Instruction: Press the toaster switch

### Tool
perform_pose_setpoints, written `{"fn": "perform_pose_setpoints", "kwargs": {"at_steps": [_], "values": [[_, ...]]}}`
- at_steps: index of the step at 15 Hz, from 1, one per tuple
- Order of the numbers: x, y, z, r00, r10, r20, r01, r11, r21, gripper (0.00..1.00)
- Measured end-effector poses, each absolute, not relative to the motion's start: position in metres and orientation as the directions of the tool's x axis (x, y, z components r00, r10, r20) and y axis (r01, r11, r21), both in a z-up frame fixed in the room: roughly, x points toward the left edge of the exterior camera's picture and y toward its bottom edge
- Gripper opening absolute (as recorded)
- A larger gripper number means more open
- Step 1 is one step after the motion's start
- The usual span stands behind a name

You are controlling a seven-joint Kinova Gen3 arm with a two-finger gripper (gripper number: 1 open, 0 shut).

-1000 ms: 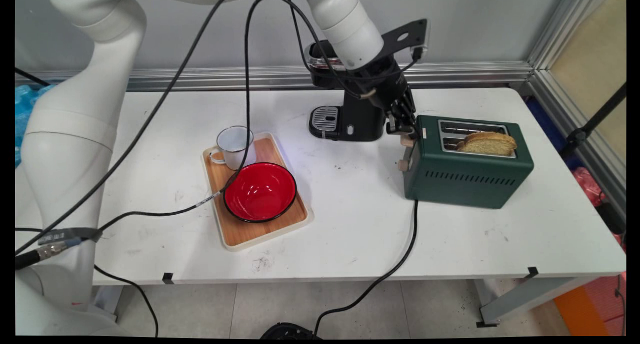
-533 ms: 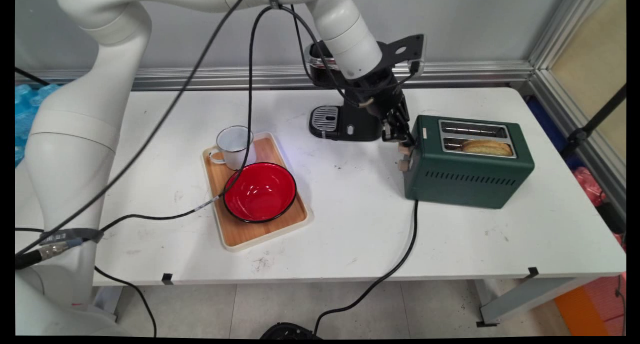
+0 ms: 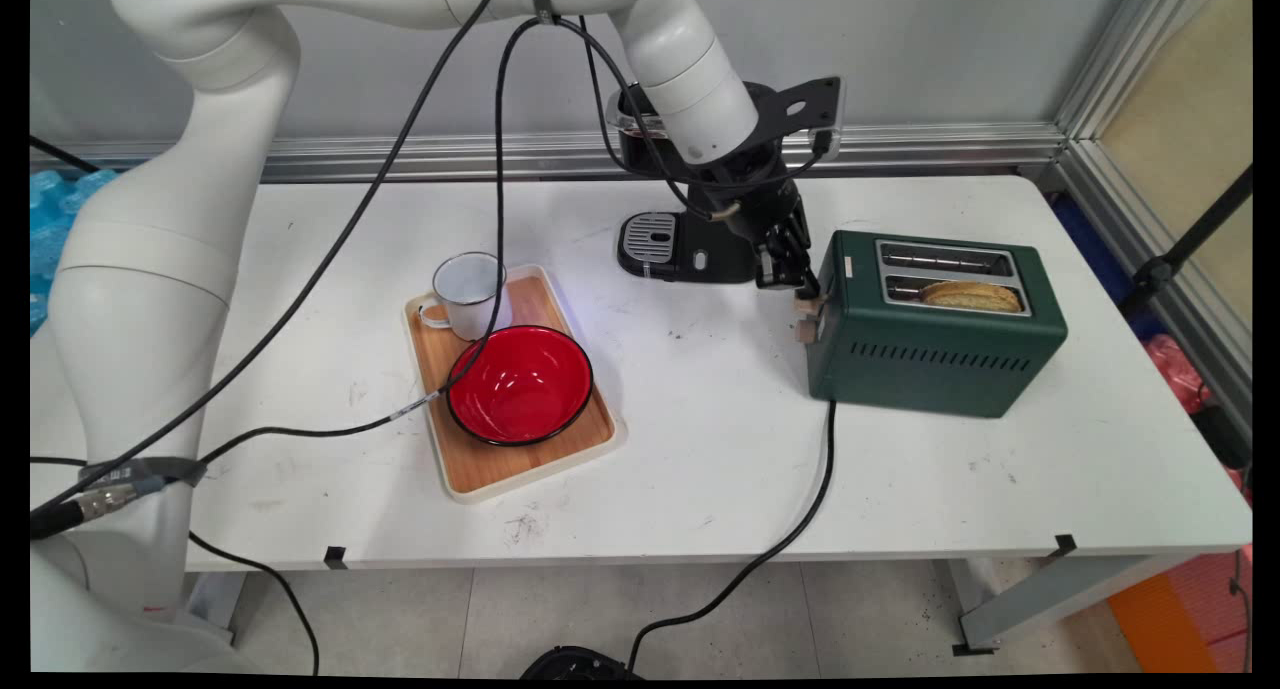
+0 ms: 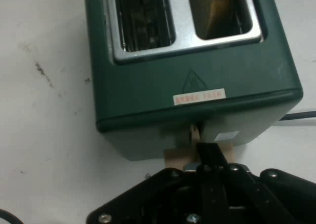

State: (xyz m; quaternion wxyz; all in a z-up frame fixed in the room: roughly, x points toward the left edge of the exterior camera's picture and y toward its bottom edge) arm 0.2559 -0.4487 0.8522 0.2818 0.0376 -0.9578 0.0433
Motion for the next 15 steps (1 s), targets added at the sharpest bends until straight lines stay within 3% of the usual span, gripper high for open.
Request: {"fn": "perform_pose_setpoints", "kwargs": {"at_steps": [15], "values": [[0.252,-0.450,0.841,-0.843,-0.057,0.535,-0.104,0.993,-0.058,0.00]]}}
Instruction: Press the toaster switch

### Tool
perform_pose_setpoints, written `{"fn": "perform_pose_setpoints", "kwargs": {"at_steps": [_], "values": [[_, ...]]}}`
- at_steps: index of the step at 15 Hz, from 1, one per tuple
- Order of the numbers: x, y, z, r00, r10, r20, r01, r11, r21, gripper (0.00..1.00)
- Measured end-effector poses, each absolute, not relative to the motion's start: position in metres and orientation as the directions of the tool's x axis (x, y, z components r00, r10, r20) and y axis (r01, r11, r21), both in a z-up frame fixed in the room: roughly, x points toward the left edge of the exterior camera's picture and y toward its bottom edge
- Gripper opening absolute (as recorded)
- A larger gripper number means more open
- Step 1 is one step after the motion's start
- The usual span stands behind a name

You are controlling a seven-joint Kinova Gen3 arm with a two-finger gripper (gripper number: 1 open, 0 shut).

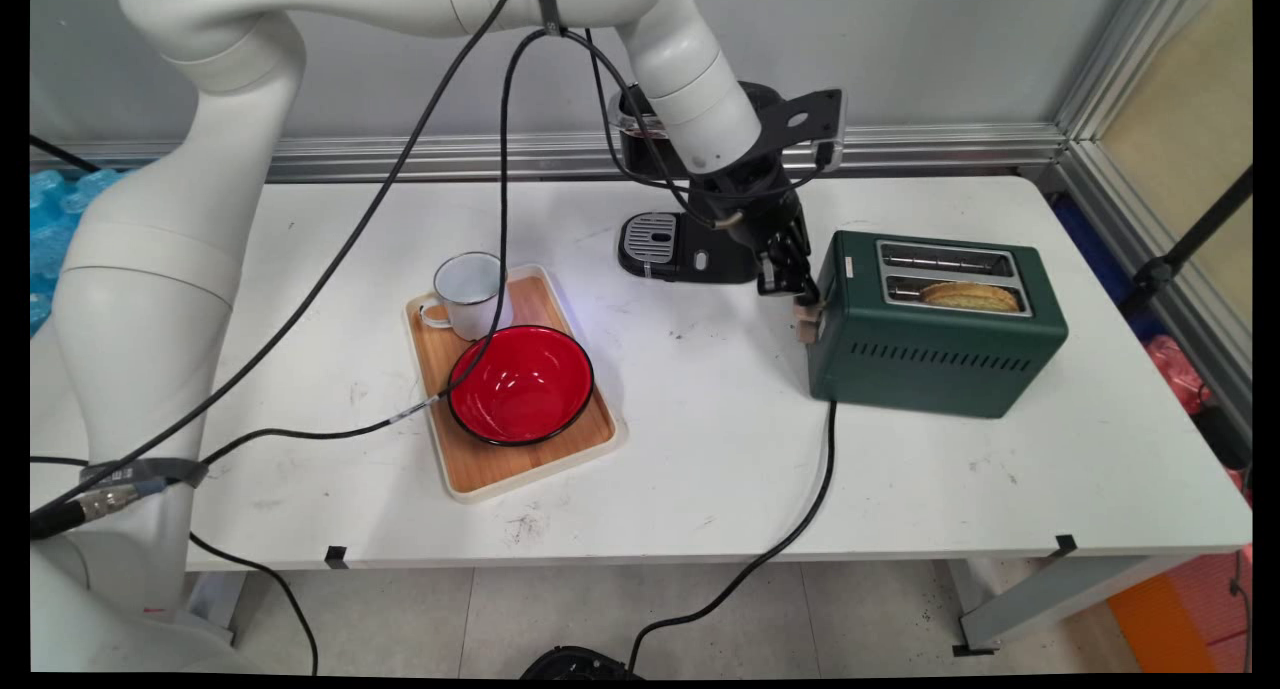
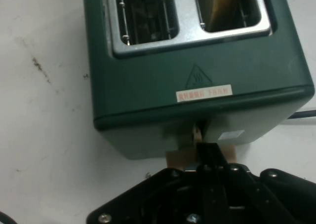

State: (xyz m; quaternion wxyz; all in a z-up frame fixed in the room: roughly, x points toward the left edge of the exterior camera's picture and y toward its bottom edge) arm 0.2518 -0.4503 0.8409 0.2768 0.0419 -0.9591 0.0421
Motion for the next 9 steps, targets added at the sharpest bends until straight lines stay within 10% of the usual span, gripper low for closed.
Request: {"fn": "perform_pose_setpoints", "kwargs": {"at_steps": [9], "values": [[0.2522,-0.4487,0.8343,-0.847,-0.060,0.527,-0.110,0.992,-0.064,0.00]]}}
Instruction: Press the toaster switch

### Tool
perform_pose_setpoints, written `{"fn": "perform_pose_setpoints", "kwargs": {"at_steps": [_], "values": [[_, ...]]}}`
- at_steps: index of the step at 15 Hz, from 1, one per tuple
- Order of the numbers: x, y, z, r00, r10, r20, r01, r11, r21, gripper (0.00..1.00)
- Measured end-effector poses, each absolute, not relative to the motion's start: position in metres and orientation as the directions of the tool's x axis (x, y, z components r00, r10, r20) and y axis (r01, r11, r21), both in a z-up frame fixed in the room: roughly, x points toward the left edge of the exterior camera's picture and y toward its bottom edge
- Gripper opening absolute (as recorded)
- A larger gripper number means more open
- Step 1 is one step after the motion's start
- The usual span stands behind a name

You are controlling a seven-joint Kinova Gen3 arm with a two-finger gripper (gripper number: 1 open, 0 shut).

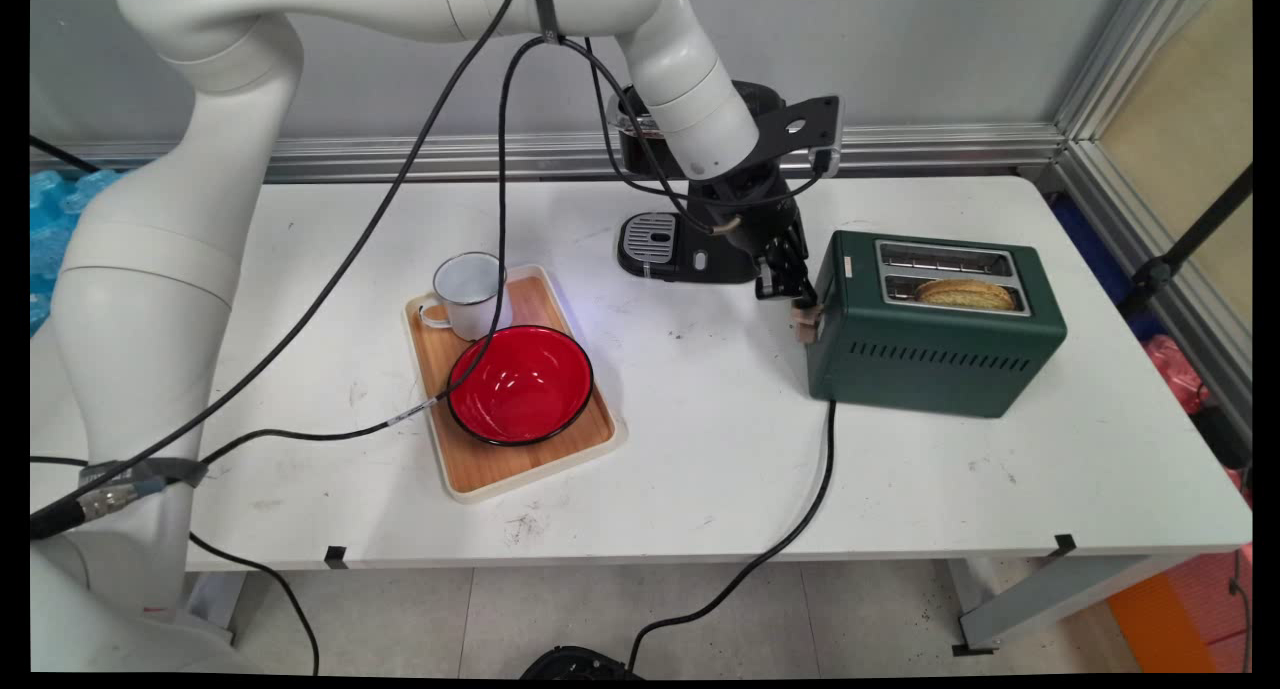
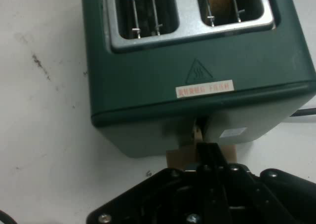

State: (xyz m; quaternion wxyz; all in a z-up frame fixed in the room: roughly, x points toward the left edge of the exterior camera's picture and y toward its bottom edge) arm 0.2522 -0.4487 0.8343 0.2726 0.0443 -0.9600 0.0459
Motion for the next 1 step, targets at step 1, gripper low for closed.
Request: {"fn": "perform_pose_setpoints", "kwargs": {"at_steps": [1], "values": [[0.2521,-0.4486,0.8336,-0.848,-0.060,0.527,-0.111,0.992,-0.065,0.00]]}}
